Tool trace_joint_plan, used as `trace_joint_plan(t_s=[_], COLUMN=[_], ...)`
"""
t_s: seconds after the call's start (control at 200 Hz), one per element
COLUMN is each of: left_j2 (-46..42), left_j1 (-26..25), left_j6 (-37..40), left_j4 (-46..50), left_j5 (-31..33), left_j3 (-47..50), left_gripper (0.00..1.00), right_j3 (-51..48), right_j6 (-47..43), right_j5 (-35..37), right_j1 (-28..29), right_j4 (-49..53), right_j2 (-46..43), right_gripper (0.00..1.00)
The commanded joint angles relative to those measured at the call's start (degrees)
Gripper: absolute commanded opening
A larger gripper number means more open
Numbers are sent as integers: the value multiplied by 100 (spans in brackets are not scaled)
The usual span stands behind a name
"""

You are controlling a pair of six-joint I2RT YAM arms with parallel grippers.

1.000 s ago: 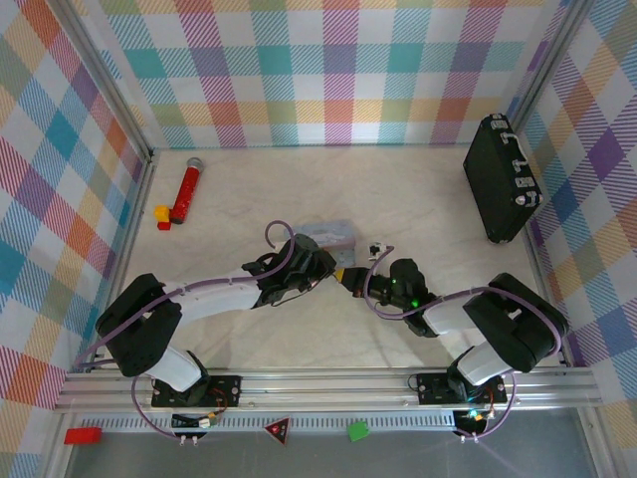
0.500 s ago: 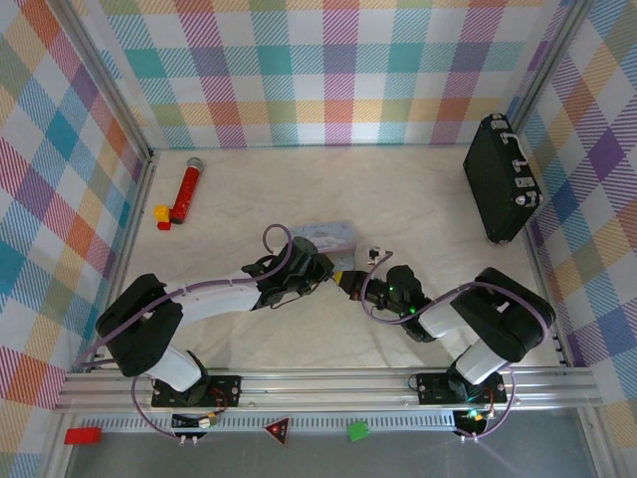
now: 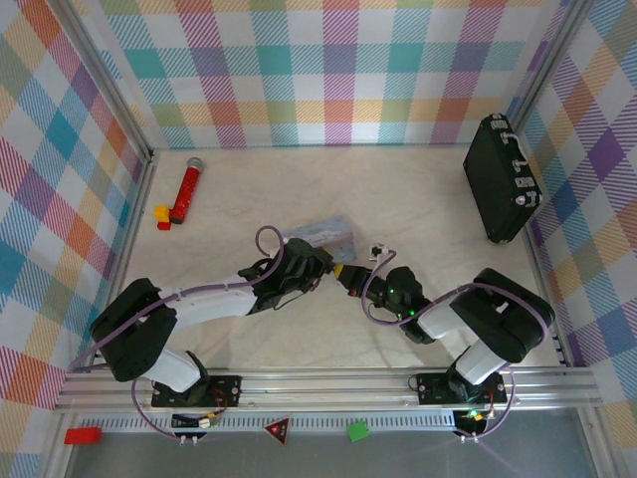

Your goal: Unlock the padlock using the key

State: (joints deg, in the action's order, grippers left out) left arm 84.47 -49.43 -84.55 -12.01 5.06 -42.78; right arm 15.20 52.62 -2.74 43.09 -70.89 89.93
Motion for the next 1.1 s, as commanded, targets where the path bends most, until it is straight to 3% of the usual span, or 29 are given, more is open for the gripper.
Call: trace_joint_plan(t_s=[0.0,0.345,0.45,0.59,0.75,0.92,1.095], left_j2=[-352,-536,-728,-1490,-2507,-2622,-2620], left_j1=[-488,-519,-464,-437,-406,-243,-243], left_j6=[-198,-176,215,1017,2088,3074,3140], left_j4=[-733,-511,62,1442,2549,2553,1894], left_j5=[-1077,-1091,-907,-215,627,240,-257], left_j3=[-195,-172,-164,115,272,138,226], left_gripper=[10,9,10,21,42,49,53], right_j3=[348,567,426,24,-70,-50,-35], right_j6=[-156,-244,-190,-420,-1028,-1206,-1189], right_j5=[223,-368,-298,-218,-213,-575,-637], right_j1=[-141,-484,-484,-468,-468,-468,-469], right_j4=[98,-160,-23,1236,3220,3822,3860], right_j2=[-116,95,-12,-905,-2503,-3264,-3780], right_gripper=[0,0,0,0,0,0,0])
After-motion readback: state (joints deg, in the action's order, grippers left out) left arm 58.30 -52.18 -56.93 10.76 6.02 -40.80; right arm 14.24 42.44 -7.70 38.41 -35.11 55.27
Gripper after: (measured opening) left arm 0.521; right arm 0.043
